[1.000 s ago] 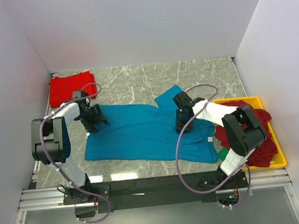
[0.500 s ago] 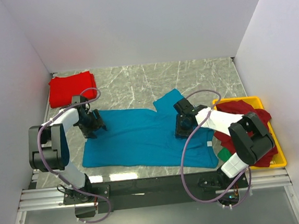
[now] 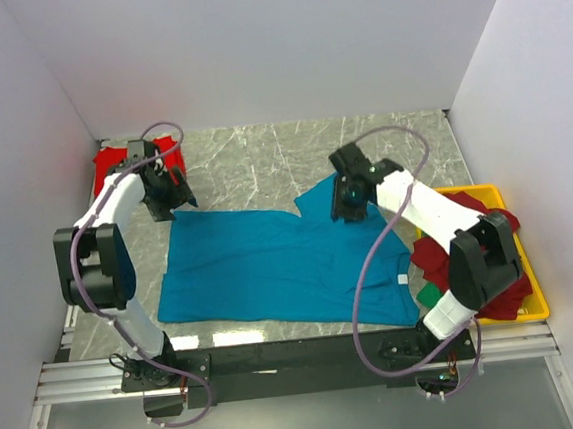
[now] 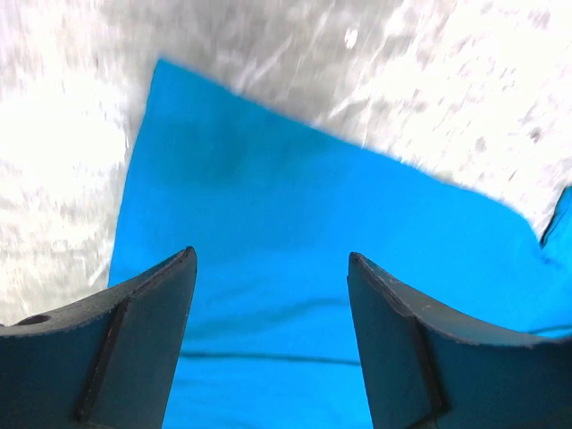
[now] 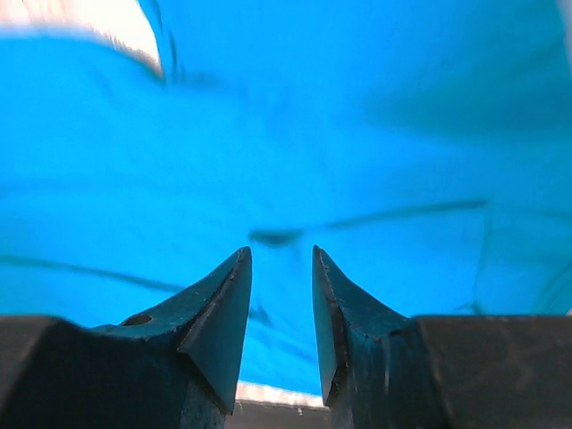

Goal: Fold and stack the t-shirts
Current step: Fold the tshirt

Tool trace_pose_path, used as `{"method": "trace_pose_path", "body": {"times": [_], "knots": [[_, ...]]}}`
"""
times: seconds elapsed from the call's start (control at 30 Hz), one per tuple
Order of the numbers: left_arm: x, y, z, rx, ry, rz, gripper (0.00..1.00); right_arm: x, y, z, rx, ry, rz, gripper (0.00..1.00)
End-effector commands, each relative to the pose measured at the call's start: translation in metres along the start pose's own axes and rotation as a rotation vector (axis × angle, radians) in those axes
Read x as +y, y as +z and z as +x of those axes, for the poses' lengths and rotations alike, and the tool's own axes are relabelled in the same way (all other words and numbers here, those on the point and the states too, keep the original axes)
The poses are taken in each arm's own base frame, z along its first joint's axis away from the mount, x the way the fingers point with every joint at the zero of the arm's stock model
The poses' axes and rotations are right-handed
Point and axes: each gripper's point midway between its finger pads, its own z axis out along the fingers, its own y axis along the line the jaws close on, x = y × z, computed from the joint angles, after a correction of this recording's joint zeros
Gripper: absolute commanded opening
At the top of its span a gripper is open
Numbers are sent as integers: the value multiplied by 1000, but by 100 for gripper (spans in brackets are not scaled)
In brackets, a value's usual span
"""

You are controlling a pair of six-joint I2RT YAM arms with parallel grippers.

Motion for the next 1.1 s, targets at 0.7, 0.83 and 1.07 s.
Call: {"method": "trace_pose_path", "body": {"times": [0.7, 0.83, 1.07], "knots": [[-2, 33, -52, 9, 33, -82, 72, -19, 102, -200, -167, -59, 8, 39], [1, 36, -54, 17, 33, -90, 72, -15, 119, -198, -138, -67, -11, 40], [6, 35, -53, 22, 26, -92, 72, -14, 137, -201, -122, -64, -9, 41]]}}
